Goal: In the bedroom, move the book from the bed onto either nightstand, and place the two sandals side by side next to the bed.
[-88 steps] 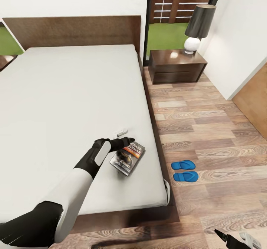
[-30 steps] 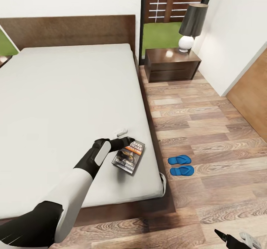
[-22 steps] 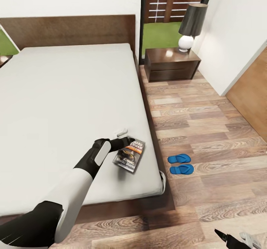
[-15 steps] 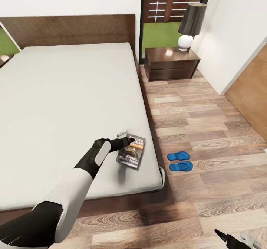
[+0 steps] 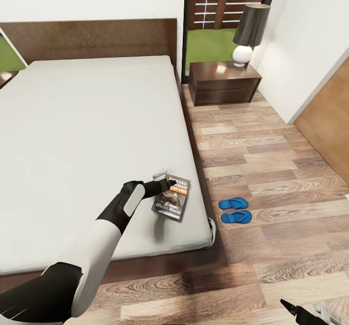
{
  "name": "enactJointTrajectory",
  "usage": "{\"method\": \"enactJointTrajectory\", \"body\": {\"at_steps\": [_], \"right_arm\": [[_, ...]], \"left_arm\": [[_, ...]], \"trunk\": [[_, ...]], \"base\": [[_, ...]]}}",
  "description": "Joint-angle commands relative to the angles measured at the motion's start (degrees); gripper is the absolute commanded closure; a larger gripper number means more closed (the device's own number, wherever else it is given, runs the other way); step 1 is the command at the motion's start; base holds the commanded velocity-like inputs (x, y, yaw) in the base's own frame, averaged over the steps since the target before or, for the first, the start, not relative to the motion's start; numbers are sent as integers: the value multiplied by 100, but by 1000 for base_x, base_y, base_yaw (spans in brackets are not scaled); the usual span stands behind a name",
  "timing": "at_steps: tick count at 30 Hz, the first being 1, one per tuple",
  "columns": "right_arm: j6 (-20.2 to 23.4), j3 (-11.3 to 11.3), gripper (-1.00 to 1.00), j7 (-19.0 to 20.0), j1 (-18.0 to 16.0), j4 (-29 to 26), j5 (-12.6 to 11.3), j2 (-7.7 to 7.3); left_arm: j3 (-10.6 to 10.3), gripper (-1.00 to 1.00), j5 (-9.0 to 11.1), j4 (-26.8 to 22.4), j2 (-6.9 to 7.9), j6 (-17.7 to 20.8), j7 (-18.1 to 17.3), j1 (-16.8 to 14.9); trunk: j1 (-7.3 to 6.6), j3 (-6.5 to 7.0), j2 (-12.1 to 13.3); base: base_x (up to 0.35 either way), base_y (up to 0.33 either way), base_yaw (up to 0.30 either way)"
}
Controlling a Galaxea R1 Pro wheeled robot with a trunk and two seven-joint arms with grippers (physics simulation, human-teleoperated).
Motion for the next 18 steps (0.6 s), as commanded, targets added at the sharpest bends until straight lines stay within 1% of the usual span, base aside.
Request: {"method": "enactJointTrajectory", "body": {"at_steps": [1,10,14,18], "right_arm": [[-8,27,-100,22,-5,12,-51,-2],[-9,27,-100,22,-8,9,-49,-2],[-9,27,-100,22,-3,7,-51,-4],[-9,27,-100,22,-6,7,-50,-5]], "left_arm": [[0,-100,-3,-4,0,21,-9,-2],[3,-100,-3,-4,0,20,-9,-2],[3,-100,-5,-4,0,18,-9,-2],[3,-100,-5,-4,0,17,-9,-2]], "trunk": [[0,-3,-2],[0,-3,-2],[0,-3,-2],[0,-3,-2]], "base": [[0,0,0],[9,0,0],[174,0,0],[70,0,0]]}}
